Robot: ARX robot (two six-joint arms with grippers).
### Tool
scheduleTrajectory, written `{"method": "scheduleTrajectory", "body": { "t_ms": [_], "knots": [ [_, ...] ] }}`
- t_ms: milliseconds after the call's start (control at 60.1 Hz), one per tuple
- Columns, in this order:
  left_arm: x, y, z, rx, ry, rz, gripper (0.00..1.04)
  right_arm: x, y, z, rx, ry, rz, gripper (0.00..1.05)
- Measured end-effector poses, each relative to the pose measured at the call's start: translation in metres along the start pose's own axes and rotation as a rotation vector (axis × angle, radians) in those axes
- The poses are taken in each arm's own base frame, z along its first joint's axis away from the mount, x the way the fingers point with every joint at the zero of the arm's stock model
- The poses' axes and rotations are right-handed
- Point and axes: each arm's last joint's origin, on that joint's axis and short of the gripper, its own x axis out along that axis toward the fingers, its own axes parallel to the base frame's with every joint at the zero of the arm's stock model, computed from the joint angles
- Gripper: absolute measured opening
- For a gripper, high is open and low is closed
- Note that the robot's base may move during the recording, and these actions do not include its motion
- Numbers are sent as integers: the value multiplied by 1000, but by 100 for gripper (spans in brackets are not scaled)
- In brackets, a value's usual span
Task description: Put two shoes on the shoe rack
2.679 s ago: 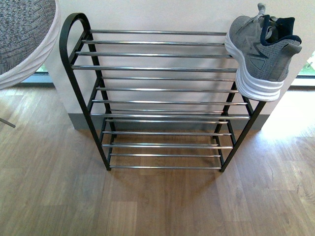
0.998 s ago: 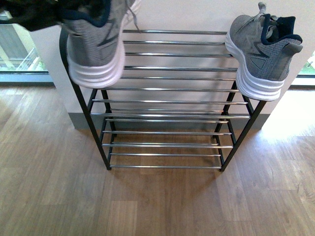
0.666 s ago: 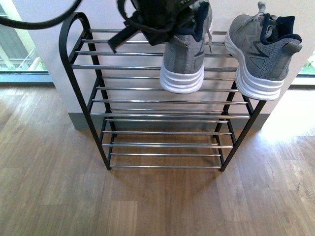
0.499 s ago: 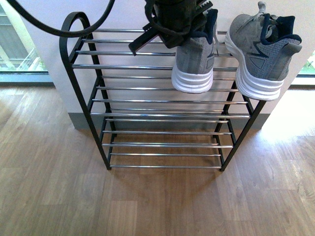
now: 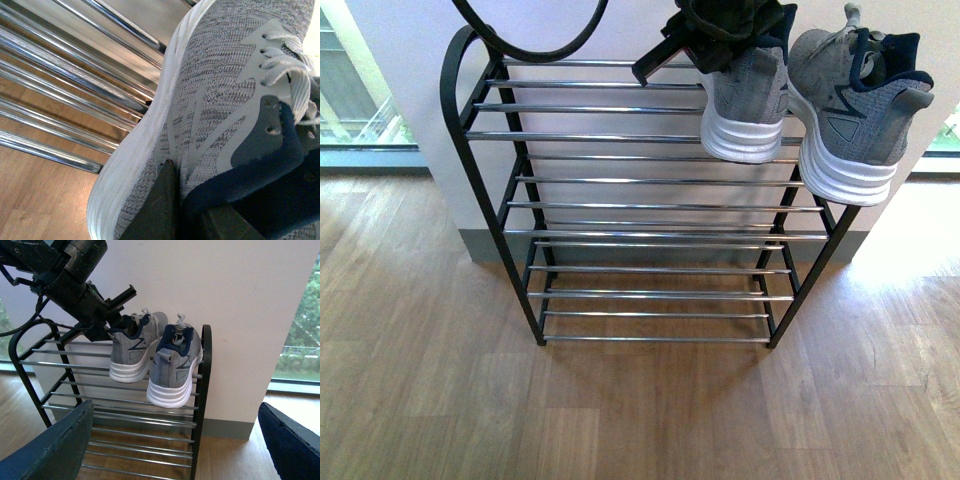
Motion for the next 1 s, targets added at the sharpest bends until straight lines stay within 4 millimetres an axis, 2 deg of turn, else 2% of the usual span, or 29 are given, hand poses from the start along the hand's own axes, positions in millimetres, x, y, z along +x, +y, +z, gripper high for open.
{"method": "scheduleTrajectory", "body": {
  "t_ms": [67, 150, 216, 466, 716, 849, 998],
  "knots": [
    [0, -1, 0, 5, -5, -9, 20, 0, 0, 0, 0, 0, 0, 95],
    [-4, -1, 1, 4, -17, -35, 40, 0, 0, 0, 0, 0, 0, 95],
    [-13, 1, 1, 1, -28, -45, 56, 0, 0, 0, 0, 0, 0, 95],
    [-50, 10, 4, 3, -95, -79, 97, 0, 0, 0, 0, 0, 0, 95],
    [-98, 35, 7, 58, -210, -85, 95, 0, 0, 0, 0, 0, 0, 95],
    [-151, 68, 15, 116, -348, -71, 95, 0, 0, 0, 0, 0, 0, 95],
    [-194, 101, 22, 150, -438, -51, 95, 0, 0, 0, 0, 0, 0, 95]
  ]
}}
